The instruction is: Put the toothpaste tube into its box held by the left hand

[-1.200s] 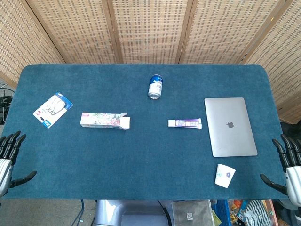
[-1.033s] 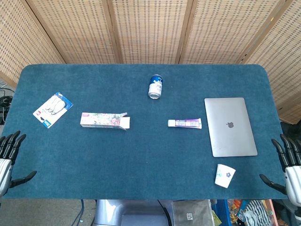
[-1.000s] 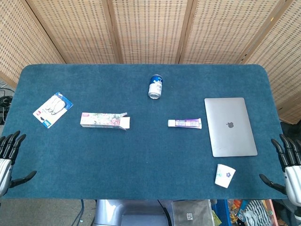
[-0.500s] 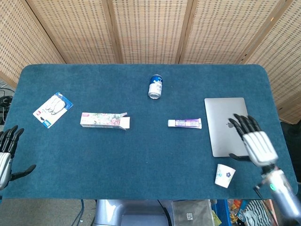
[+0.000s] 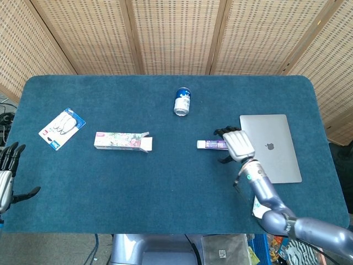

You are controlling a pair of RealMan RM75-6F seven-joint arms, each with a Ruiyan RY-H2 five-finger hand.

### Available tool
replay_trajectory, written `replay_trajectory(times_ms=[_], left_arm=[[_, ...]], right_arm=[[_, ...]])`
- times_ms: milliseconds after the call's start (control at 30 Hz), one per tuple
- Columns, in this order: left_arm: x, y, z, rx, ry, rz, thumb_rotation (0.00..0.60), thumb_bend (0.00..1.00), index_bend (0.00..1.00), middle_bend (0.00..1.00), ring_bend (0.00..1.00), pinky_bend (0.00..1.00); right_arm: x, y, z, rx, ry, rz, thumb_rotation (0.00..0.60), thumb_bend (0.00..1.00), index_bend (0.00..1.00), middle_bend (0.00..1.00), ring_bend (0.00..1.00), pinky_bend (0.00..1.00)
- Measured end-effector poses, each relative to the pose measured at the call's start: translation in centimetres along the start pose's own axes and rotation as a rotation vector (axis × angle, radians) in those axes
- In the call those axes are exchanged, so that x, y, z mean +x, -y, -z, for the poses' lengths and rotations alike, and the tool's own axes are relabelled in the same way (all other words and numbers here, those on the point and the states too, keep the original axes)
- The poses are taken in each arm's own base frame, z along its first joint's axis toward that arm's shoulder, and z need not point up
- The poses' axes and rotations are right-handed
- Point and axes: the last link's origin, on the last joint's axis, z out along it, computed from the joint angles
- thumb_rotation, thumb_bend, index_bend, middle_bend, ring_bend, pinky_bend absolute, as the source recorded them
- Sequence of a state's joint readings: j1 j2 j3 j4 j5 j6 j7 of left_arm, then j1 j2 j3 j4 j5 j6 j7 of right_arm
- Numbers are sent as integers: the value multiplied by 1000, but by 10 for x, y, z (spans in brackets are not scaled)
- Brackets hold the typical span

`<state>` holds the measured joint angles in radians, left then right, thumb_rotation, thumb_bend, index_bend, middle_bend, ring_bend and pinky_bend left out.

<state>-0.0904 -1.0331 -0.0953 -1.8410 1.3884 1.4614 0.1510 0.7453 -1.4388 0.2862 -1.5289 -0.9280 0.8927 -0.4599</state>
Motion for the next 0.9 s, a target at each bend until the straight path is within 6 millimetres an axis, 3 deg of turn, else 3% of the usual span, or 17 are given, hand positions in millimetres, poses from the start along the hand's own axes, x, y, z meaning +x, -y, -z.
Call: replay_trajectory(times_ms=[133,367,900], left_arm=[[-1,1,-3,10,7,-1,600,73,0,0,0,0],[-1,2,-7,24,14,3,600,73,0,0,0,0],[-2,4,-12,38,26,0,600,73,0,0,0,0]], right_arm=[[-11,16,-19,-13,12,16,600,173,281,343,249,273],[-30,22,-40,-60,33,59,600,206,295,351,257,273],[-54,-10,-53,-124,69,170,600,286,329,383,275,273]])
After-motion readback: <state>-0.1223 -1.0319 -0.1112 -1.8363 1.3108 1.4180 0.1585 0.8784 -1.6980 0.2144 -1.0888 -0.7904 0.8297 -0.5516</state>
